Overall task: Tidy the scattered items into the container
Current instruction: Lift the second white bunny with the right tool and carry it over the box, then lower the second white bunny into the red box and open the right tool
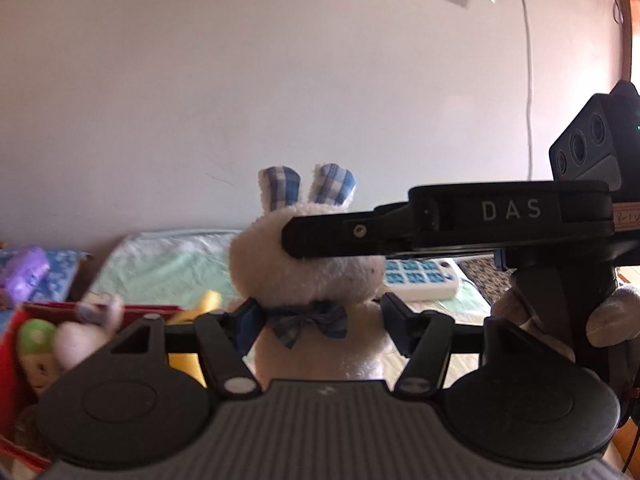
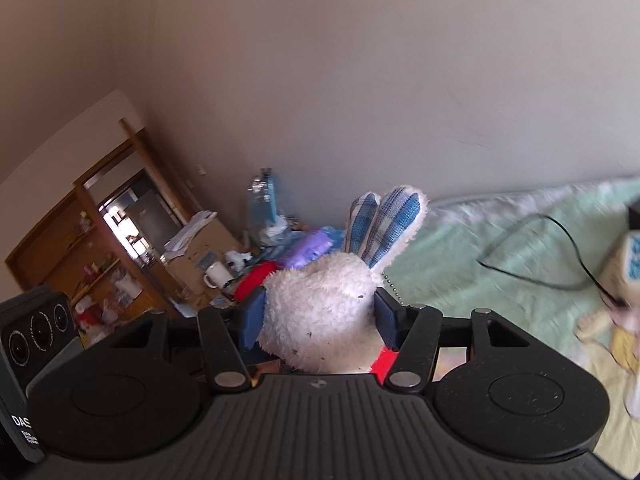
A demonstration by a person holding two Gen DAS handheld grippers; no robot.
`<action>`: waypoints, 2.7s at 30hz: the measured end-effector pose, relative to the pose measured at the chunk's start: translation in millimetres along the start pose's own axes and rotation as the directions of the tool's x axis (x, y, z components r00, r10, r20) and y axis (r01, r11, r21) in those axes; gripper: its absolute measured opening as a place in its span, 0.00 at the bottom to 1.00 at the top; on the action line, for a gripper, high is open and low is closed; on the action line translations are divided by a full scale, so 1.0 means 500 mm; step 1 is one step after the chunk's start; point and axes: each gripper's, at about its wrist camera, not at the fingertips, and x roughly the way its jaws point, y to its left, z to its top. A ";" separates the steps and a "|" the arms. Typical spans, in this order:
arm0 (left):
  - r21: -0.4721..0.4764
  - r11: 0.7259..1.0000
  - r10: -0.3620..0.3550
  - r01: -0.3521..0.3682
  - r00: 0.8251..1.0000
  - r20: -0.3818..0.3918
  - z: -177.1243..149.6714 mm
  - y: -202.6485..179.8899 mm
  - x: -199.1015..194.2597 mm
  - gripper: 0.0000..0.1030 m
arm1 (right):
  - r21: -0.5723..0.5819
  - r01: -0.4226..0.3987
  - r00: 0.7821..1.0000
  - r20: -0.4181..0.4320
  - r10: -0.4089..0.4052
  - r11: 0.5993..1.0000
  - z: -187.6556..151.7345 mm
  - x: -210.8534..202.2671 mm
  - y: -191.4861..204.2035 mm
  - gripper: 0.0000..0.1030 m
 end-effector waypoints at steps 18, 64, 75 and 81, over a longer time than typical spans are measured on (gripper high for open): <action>-0.126 0.966 0.209 -0.224 0.970 -0.122 -0.132 0.394 -0.086 0.61 | -0.288 -0.159 0.969 -0.229 0.093 0.944 -0.044 0.423 0.282 0.58; -0.073 0.993 0.069 -0.088 0.970 -0.232 -0.181 0.534 -0.058 0.83 | -0.123 -0.095 0.856 -0.516 0.018 0.988 -0.054 0.616 0.251 0.74; -0.111 0.991 0.043 -0.070 0.973 -0.227 -0.184 0.537 -0.073 0.87 | -0.205 -0.179 0.824 -0.565 0.034 0.962 -0.087 0.635 0.264 0.61; -0.099 0.994 0.017 -0.040 0.974 -0.226 -0.188 0.504 -0.092 0.87 | -0.222 -0.247 0.792 -0.607 0.065 0.943 -0.085 0.651 0.260 0.60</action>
